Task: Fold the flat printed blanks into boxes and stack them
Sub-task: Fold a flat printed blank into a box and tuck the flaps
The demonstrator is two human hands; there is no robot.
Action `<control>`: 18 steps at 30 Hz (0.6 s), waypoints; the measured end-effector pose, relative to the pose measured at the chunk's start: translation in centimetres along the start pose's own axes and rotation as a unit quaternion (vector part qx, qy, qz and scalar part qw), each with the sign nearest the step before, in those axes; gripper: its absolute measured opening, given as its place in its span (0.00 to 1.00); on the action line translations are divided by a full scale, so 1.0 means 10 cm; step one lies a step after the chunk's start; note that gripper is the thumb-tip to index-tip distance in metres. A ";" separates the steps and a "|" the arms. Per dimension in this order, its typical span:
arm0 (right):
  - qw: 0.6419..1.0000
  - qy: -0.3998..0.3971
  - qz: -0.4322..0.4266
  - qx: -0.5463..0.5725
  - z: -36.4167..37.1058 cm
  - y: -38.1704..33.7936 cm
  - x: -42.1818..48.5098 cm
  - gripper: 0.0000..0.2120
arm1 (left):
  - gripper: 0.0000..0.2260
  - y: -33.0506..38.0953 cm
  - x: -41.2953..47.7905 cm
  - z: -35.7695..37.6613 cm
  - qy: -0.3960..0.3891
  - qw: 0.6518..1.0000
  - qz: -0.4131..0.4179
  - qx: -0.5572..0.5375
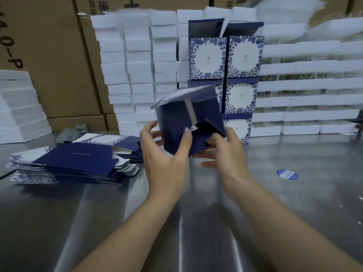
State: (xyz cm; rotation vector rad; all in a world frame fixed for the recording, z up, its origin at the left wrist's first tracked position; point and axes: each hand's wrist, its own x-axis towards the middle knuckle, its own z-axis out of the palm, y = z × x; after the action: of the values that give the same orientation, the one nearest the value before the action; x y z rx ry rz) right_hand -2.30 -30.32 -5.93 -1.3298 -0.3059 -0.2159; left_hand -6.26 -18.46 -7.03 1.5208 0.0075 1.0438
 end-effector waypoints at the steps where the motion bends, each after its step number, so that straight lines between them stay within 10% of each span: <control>1: 1.000 -0.008 -0.011 -0.022 0.02 0.03 0.00 0.12 | 0.31 -0.02 0.02 0.00 -0.011 1.000 -0.006 0.013; 9: 0.959 0.056 -0.097 -0.260 -0.02 0.19 0.03 0.20 | 0.17 -0.14 0.08 -0.05 -0.016 0.999 0.001 0.052; 18: 0.978 0.016 -0.042 -0.206 -0.08 0.08 0.04 0.18 | 0.30 -0.12 0.02 -0.01 -0.115 0.992 0.010 0.047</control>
State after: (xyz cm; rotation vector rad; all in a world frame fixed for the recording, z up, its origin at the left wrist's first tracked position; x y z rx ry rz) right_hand -1.56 -30.88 -6.69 -1.7221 -0.3002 -0.3857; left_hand -5.56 -17.93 -7.87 1.7220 -0.1209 0.8892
